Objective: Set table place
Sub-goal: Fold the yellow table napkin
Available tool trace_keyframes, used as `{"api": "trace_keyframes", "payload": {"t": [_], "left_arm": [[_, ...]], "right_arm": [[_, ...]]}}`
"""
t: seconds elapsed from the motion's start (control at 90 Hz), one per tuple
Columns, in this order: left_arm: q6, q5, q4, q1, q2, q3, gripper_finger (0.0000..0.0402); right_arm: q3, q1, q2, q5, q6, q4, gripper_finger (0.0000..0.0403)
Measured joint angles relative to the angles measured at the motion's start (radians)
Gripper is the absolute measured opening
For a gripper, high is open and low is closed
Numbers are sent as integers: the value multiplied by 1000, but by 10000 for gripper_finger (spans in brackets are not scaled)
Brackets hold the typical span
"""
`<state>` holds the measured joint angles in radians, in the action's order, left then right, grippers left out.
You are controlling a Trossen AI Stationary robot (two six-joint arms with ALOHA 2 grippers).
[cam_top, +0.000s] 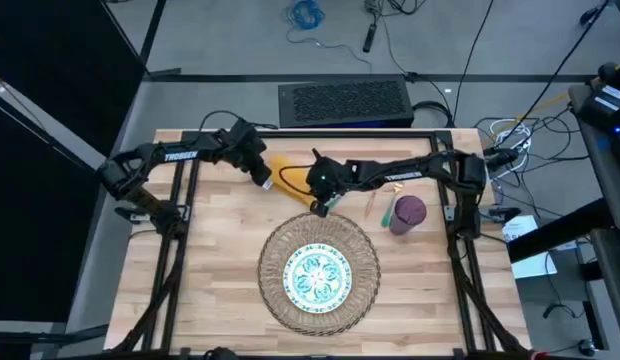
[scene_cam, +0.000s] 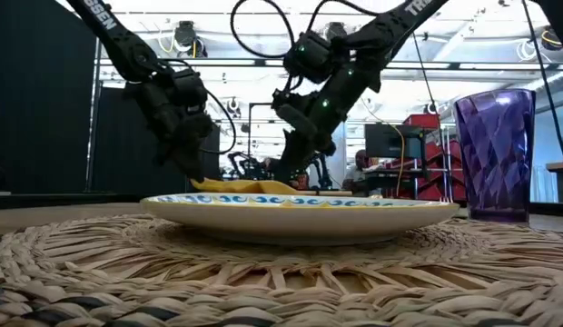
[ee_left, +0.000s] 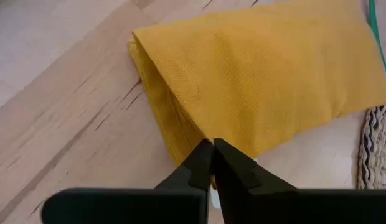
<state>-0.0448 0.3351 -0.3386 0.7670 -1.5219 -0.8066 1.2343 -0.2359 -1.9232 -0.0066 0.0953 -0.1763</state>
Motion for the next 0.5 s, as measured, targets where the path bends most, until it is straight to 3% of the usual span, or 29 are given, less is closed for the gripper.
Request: {"api": "trace_keyframes", "payload": {"t": [0.5], "left_arm": [[0, 0, 10, -2, 0, 0, 0]], "right_arm": [[-1, 0, -74, -51, 16, 19, 0]]}}
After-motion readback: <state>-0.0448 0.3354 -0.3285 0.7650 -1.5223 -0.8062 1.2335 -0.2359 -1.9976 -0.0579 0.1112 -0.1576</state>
